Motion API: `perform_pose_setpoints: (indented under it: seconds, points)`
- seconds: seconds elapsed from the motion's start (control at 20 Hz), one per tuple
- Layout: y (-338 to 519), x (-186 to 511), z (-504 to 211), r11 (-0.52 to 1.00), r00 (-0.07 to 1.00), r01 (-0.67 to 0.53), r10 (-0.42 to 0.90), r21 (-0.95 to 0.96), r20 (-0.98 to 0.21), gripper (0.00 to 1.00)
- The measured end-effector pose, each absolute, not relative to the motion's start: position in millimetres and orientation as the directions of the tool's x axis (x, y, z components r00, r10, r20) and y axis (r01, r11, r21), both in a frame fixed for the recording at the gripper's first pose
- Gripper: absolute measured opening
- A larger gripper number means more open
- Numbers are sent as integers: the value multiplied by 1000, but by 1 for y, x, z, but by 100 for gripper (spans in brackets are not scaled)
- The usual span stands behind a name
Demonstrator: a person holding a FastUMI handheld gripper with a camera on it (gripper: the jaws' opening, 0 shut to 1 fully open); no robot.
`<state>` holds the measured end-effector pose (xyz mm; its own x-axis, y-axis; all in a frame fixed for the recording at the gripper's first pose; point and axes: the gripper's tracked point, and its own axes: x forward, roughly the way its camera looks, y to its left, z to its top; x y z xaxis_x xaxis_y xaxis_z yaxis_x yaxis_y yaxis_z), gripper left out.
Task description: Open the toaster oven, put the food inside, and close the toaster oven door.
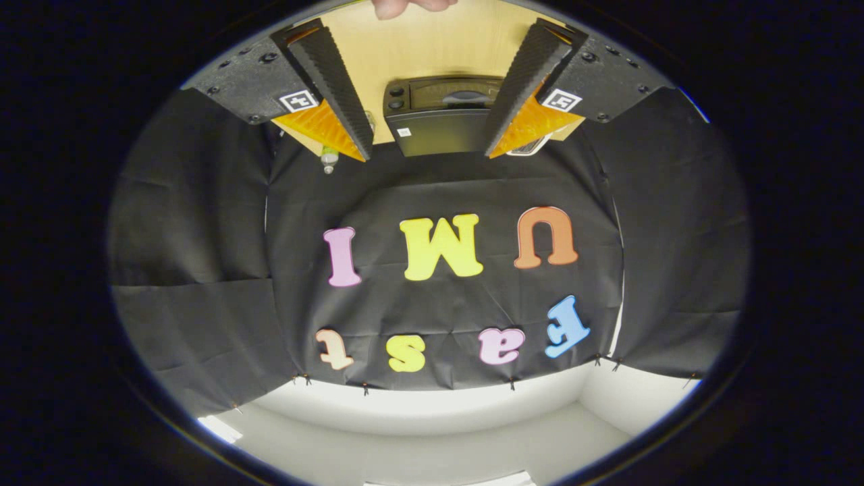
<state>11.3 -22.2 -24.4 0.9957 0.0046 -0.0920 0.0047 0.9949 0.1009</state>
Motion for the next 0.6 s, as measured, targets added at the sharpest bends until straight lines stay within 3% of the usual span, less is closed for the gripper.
perform_pose_setpoints:
  seconds: [0.6]
  points:
    - [-2, 63, -49, 989, 984, -65, 86, 132, -159, 100]
